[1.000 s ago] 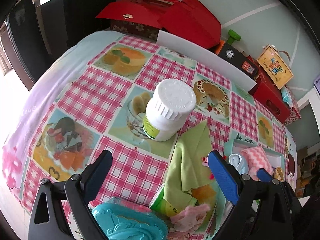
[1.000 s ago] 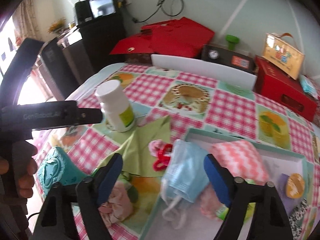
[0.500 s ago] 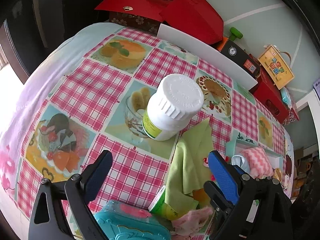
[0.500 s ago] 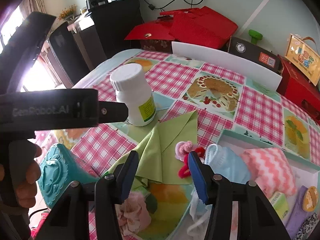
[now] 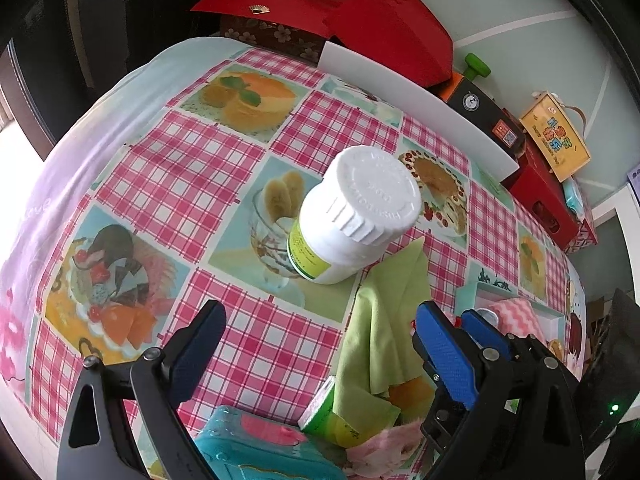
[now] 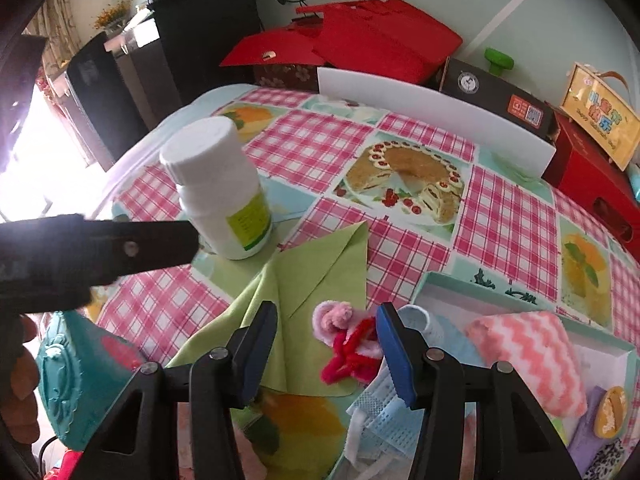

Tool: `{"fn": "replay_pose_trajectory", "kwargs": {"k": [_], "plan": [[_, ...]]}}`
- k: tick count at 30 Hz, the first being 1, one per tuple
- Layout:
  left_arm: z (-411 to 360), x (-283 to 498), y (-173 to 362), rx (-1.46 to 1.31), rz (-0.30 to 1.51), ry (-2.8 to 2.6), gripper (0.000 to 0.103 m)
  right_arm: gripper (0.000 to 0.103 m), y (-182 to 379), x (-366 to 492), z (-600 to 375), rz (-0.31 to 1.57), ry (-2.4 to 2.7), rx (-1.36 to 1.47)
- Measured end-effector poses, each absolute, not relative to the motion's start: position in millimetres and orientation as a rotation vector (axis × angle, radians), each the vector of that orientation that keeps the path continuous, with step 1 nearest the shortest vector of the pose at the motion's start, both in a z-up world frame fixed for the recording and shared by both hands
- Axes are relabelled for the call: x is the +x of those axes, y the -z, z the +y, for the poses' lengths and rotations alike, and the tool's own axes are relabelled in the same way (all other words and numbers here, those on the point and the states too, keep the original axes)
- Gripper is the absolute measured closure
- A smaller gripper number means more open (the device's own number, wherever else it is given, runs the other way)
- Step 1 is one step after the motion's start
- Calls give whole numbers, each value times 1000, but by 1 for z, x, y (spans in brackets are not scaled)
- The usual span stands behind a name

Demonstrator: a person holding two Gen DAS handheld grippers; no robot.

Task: Organize soft objects
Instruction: 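Grasp the green cloth with the left gripper while the right gripper grasps the red pipe-cleaner flower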

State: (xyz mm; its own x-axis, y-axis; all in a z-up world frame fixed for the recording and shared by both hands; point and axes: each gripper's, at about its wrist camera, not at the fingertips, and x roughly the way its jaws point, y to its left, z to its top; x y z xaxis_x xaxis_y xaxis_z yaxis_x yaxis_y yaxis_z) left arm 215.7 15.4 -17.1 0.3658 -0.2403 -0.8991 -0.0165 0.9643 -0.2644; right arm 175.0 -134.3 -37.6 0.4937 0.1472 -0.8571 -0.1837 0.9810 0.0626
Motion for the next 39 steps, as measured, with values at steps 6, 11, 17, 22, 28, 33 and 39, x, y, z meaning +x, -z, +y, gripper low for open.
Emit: {"fn": "replay_pose_trajectory", "kwargs": {"k": [6,11,17,22,28,33,39], "plan": [[15,216,17,-251,1193,153,7,49,43,177,-130,1066,-193,-80],[16,217,18,-256,1195,154,7,56,49,181,-132,1103,-162,-98],[15,218,20,-252,1201,161,7,63,52,182,-127,1109,-147,-150],[12,219,23,-241,1212,168,7,68,51,180,-129,1103,-148,-129],[-3,222,31,-171,1246,178,18,68,49,178,-133,1090,-155,-92],[-21,223,38,-94,1268,188,28,68,48,176,-131,1084,-167,-83],[-38,225,51,-60,1315,213,48,67,47,174,-135,1079,-182,-57]]}}
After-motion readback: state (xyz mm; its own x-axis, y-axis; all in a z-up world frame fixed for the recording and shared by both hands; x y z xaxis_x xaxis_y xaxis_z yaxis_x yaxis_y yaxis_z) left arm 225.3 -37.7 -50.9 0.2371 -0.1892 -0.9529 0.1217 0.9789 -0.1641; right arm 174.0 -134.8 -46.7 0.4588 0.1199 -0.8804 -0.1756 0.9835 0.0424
